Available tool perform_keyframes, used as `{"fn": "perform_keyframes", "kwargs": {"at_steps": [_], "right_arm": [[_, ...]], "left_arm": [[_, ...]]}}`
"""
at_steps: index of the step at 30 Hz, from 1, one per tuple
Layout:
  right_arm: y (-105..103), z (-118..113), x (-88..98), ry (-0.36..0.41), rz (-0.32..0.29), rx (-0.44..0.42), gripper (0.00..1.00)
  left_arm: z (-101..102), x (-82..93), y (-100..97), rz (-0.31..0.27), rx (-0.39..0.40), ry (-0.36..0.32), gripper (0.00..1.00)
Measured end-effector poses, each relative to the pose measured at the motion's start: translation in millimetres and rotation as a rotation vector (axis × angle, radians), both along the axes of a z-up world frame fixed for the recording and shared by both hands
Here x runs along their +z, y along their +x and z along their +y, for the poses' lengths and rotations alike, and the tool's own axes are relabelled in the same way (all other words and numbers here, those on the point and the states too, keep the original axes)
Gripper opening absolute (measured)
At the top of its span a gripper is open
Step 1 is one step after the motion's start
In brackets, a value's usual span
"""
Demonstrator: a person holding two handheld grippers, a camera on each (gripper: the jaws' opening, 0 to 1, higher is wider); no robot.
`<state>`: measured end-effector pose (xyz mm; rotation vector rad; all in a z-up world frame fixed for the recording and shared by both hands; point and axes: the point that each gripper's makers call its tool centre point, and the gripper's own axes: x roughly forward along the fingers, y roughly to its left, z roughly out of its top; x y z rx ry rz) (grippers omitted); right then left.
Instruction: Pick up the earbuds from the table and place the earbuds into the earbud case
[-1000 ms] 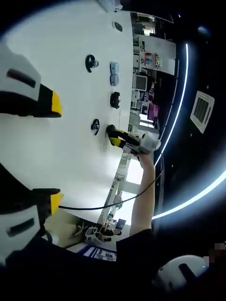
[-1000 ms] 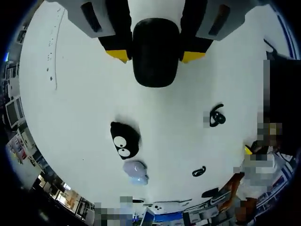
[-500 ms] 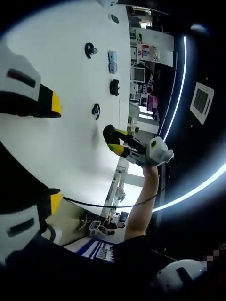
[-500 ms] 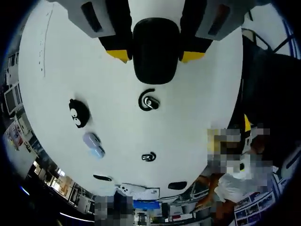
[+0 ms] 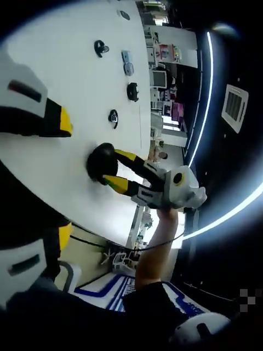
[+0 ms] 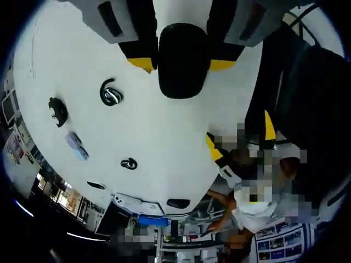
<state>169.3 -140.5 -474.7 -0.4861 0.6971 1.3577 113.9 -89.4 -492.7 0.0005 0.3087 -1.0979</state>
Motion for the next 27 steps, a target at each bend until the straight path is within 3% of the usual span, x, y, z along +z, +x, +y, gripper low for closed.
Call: {"fn": "perform_keyframes", "kwargs": {"at_steps": [1, 2, 3, 6, 10, 19, 26, 27], "right_arm": [[6.8, -0.9, 8.2, -0.002, -0.038, 0.022, 0.01], [17.1, -6.2, 2.4, -0.043, -0.085, -0.011, 0.00], [19.9, -17.7, -7.5, -0.131, -0.129, 0.012, 0.01], [23.0, -21.4, -24.4, -0.149, -0.154, 0.005, 0.01], [11.4, -17.2, -31.1, -0.083, -0.137, -0.018, 0.07], [-19.9, -23.6, -14.5, 0.039, -0.190, -0.075, 0.17], [-46.6, -8.9, -7.2, 0.142, -0.242, -0.103, 0.24], [-41.0, -11.6, -9.7, 0.143, -0.248, -0.105, 0.26]], "left_arm": [[-2.1, -1.0, 1.4, -0.001, -0.001, 0.002, 0.62], [-3.9, -2.1, 2.1, -0.002, -0.005, 0.006, 0.62], [-5.3, -3.0, 2.4, -0.003, -0.007, 0.010, 0.62], [-12.7, -8.2, 6.9, -0.010, -0.014, 0.026, 0.62], [-18.7, -12.5, 14.6, -0.027, 0.002, 0.057, 0.59], [-31.5, -13.1, 17.1, -0.052, -0.045, 0.107, 0.52], [-25.3, -14.8, 24.5, -0.085, -0.058, 0.163, 0.46], [-23.1, -14.9, 25.9, -0.085, -0.052, 0.168, 0.46]]}}
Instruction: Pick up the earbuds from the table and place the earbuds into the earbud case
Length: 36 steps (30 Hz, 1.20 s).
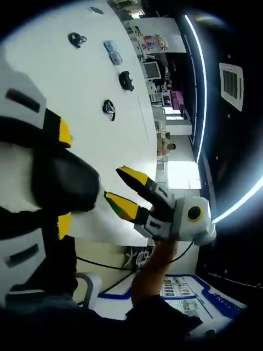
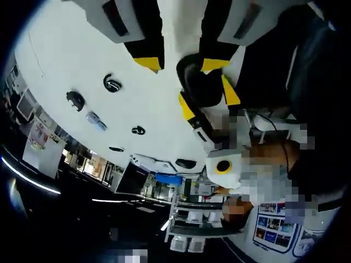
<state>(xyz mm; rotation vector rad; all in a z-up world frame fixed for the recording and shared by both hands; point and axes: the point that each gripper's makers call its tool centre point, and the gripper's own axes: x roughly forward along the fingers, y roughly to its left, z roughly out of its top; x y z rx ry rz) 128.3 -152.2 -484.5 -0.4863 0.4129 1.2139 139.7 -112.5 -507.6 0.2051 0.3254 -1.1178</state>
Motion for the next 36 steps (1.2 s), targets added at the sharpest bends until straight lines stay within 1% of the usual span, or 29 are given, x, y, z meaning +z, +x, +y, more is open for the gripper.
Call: {"fn": "perform_keyframes", "kwargs": {"at_steps": [2, 6, 8, 10, 11, 12, 16, 17, 19, 20, 23, 25, 26, 27, 28, 29, 30, 31, 32, 33, 36], "right_arm": [[-2.3, 3.7, -2.6, -0.001, -0.033, -0.005, 0.31], [-1.1, 12.0, -5.1, 0.005, -0.103, -0.024, 0.33], [-3.2, 16.7, -7.5, 0.012, -0.107, -0.019, 0.35], [-5.9, 20.5, -13.1, -0.016, -0.117, -0.004, 0.38], [-5.9, 21.9, -15.5, -0.032, -0.135, -0.001, 0.38], [-6.3, 24.2, -17.4, -0.048, -0.148, 0.004, 0.38], [-8.5, 35.4, -14.2, -0.047, -0.179, 0.010, 0.37], [-7.1, 36.9, -13.5, -0.057, -0.201, 0.011, 0.37], [-4.7, 38.1, -14.7, -0.105, -0.251, 0.027, 0.35], [-4.7, 39.2, -16.0, -0.124, -0.261, 0.035, 0.33], [-5.7, 42.4, -17.5, -0.156, -0.264, 0.055, 0.32], [-6.1, 43.2, -16.5, -0.169, -0.253, 0.063, 0.31], [-7.0, 44.1, -15.3, -0.170, -0.237, 0.070, 0.30], [-13.0, 47.7, -13.0, -0.151, -0.191, 0.094, 0.27], [-15.8, 49.7, -10.2, -0.139, -0.160, 0.103, 0.21], [-17.5, 49.4, -9.2, -0.138, -0.123, 0.095, 0.15], [-16.4, 50.2, -7.5, -0.145, -0.117, 0.101, 0.11], [-14.2, 50.0, -7.7, -0.161, -0.128, 0.104, 0.11], [-12.1, 48.5, -8.3, -0.192, -0.142, 0.107, 0.11], [-10.7, 47.6, -8.3, -0.212, -0.159, 0.111, 0.13], [-5.0, 41.1, -12.5, -0.315, -0.253, 0.130, 0.25]], "left_arm": [[3.2, -0.5, 1.0, -0.001, 0.007, 0.006, 0.45], [11.6, -1.9, 3.0, 0.002, 0.024, 0.019, 0.45], [17.8, -2.4, 3.3, 0.008, 0.042, 0.017, 0.46], [21.0, -2.6, 2.9, 0.009, 0.056, 0.010, 0.46], [22.1, -2.1, 2.2, 0.008, 0.059, 0.006, 0.46], [22.3, -1.9, 1.3, 0.008, 0.062, 0.004, 0.45], [21.1, -0.6, -1.9, -0.001, 0.062, -0.002, 0.42], [20.7, -0.4, -1.9, -0.004, 0.064, -0.005, 0.42], [20.1, 0.0, -2.5, -0.006, 0.063, -0.010, 0.41], [20.0, 0.1, -2.8, -0.007, 0.063, -0.012, 0.41], [20.2, 0.4, -3.2, -0.010, 0.064, -0.016, 0.41], [20.5, 0.5, -3.8, -0.014, 0.064, -0.018, 0.41], [20.6, 0.7, -3.8, -0.016, 0.063, -0.019, 0.41], [20.7, 0.7, -3.5, -0.017, 0.063, -0.019, 0.41], [20.8, 0.7, -3.0, -0.019, 0.064, -0.021, 0.41], [20.7, 0.8, -2.3, -0.021, 0.065, -0.022, 0.42], [20.7, 0.8, -2.0, -0.023, 0.065, -0.023, 0.41], [20.7, 0.7, -2.0, -0.023, 0.064, -0.024, 0.42], [20.8, 0.7, -2.0, -0.024, 0.064, -0.025, 0.42], [21.0, 0.6, -1.7, -0.024, 0.064, -0.025, 0.42], [22.3, 0.4, -2.1, -0.025, 0.060, -0.029, 0.41]]}}
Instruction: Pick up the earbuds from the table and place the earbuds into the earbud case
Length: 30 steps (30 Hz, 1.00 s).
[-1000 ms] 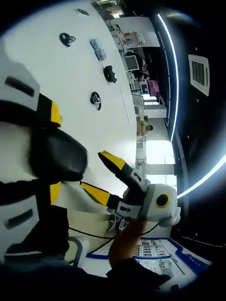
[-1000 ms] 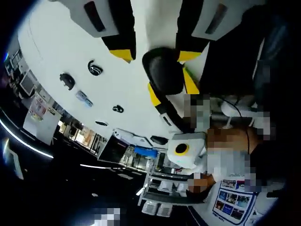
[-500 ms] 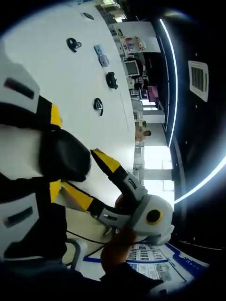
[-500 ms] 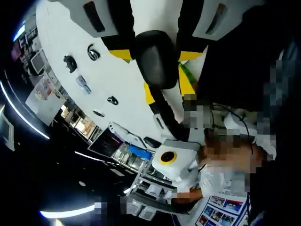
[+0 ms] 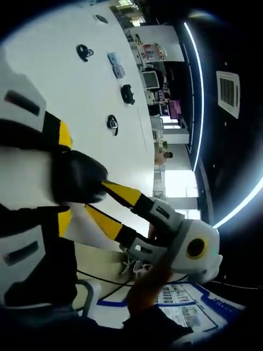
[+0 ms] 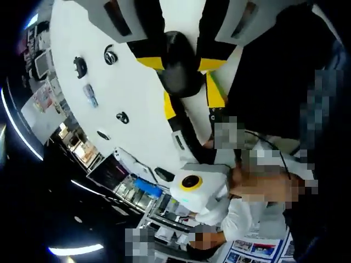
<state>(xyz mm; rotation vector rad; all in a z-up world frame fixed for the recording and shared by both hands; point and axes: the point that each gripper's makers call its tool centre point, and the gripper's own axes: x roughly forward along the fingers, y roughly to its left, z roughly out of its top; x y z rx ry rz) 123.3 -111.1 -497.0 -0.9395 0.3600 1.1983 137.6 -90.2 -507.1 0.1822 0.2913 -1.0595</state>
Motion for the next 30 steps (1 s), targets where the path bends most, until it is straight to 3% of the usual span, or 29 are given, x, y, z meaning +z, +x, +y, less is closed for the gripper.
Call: {"fn": "perform_keyframes", "kwargs": {"at_steps": [3, 7, 11, 22, 30], "right_arm": [[4.3, -9.5, -9.3, -0.142, -0.121, 0.053, 0.29], [3.4, -8.1, -9.9, -0.163, -0.128, 0.056, 0.26], [3.2, -5.7, -6.3, -0.234, -0.210, 0.103, 0.19], [3.5, -5.0, -5.5, -0.315, -0.315, 0.184, 0.16], [7.2, -6.0, -2.7, -0.302, -0.405, 0.211, 0.15]], "left_arm": [[0.0, -0.1, 0.1, 0.000, -0.004, 0.000, 0.41], [-1.1, 0.2, 0.5, -0.004, -0.017, 0.017, 0.41], [-2.2, 0.8, 2.4, -0.013, -0.027, 0.042, 0.42], [-15.0, 0.0, 11.0, -0.010, -0.064, 0.057, 0.46], [-20.3, -0.6, 14.1, -0.010, -0.070, 0.052, 0.47]]}}
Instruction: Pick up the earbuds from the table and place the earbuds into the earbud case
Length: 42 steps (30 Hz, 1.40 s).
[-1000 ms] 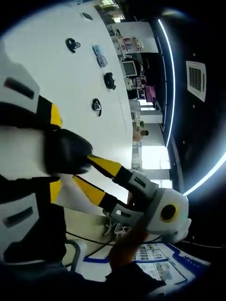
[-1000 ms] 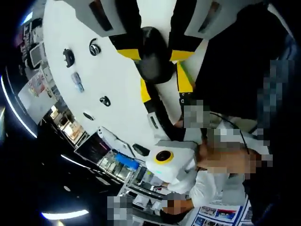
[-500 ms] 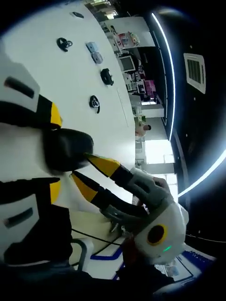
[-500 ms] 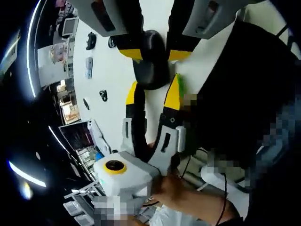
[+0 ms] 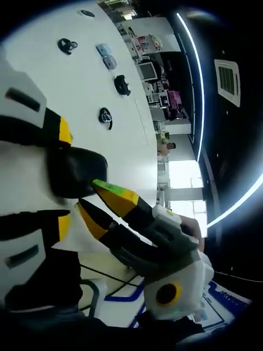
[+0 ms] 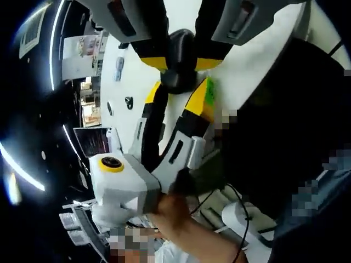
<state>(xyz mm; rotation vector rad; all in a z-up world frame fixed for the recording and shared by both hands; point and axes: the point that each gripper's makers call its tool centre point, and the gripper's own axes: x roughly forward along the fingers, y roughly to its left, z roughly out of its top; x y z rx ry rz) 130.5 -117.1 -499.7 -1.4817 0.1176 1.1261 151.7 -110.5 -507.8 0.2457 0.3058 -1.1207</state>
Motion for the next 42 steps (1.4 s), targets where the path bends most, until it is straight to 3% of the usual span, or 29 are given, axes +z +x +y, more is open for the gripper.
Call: {"fn": "perform_keyframes", "kwargs": {"at_steps": [9, 23, 26, 31, 36, 38, 42], "right_arm": [[8.2, -4.5, 6.6, 0.023, -0.023, -0.014, 0.13], [24.0, -2.1, 24.6, 0.120, -0.045, -0.045, 0.12], [27.3, 0.0, 28.9, 0.154, -0.042, -0.046, 0.12], [30.4, -1.1, 25.3, 0.165, -0.020, -0.065, 0.13], [30.8, -9.5, 18.0, 0.227, 0.081, -0.146, 0.16], [30.4, -9.0, 19.3, 0.287, 0.132, -0.185, 0.17], [31.7, -4.9, 20.8, 0.340, 0.167, -0.216, 0.23]], "left_arm": [[0.0, -0.7, 1.7, 0.011, 0.016, -0.017, 0.48], [6.3, -1.3, 3.1, 0.030, 0.044, -0.031, 0.50], [3.5, -0.4, -2.2, 0.020, 0.010, -0.036, 0.43], [0.7, -0.1, -4.4, 0.013, -0.001, -0.033, 0.41], [1.1, 0.5, -4.3, 0.009, -0.003, -0.030, 0.41], [-0.5, 0.8, -3.6, 0.008, -0.003, -0.030, 0.42], [-4.8, 1.1, -3.4, 0.006, -0.008, -0.032, 0.44]]}}
